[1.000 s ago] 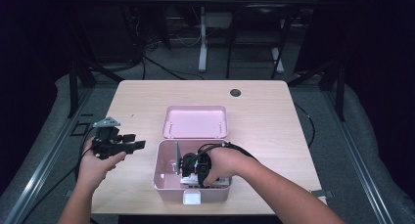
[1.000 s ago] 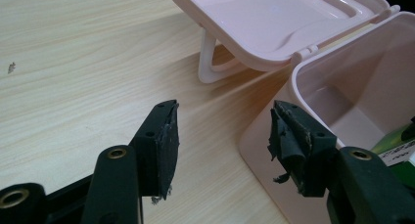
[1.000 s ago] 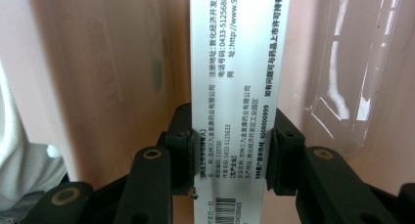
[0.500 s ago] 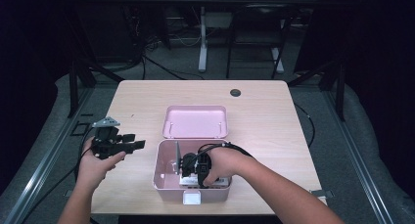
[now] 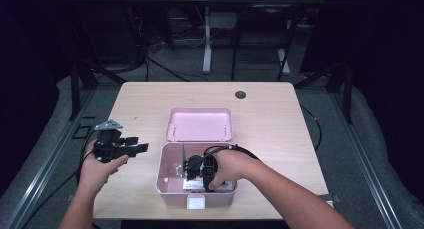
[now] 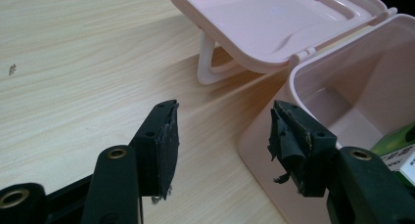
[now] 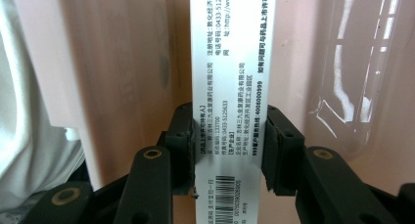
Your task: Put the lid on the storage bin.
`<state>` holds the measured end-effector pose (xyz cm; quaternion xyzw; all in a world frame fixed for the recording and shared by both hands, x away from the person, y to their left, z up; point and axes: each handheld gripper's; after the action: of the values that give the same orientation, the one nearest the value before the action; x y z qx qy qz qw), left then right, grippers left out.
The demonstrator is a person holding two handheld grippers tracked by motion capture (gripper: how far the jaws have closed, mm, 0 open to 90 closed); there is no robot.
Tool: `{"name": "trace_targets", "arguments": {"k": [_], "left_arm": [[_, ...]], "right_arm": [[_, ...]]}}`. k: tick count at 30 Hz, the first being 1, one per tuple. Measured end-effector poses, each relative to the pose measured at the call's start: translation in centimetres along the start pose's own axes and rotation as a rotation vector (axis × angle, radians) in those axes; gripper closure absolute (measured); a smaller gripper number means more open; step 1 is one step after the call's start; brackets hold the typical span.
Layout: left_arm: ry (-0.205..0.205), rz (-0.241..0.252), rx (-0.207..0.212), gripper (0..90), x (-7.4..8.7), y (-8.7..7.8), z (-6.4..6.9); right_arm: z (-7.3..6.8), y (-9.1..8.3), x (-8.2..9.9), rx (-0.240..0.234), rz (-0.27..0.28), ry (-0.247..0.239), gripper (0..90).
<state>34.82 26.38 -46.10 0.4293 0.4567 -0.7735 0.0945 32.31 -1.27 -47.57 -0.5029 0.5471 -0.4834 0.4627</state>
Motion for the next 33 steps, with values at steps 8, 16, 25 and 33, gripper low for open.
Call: {"name": "trace_targets", "arguments": {"k": [8, 16, 25, 33], "left_arm": [[0.002, -0.002, 0.002, 44.0, -0.01, -0.11, -0.1], [0.0, 0.002, 0.0, 44.0, -0.03, -0.14, -0.09], [-0.002, 0.005, -0.002, 44.0, -0.01, -0.13, -0.1], [-0.004, 0.007, -0.003, 44.0, 0.0, -0.16, -0.13]], "right_arm": [[-0.27, 0.02, -0.14, -0.004, -0.011, -0.018, 61.7], [-0.36, -0.06, -0.24, -0.011, -0.01, -0.02, 61.7], [-0.32, 0.02, -0.46, -0.021, -0.011, -0.006, 61.7], [-0.23, 0.04, -0.34, -0.029, -0.003, 0.015, 60.4]]}}
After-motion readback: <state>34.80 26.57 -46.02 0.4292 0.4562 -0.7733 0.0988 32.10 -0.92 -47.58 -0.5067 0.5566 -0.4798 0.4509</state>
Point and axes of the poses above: each handheld gripper's, and its own axes: y roughly forward along the jaws, x roughly out of its underside, z roughly to its right, and after that the axes turned 1 degree about z, right-handed
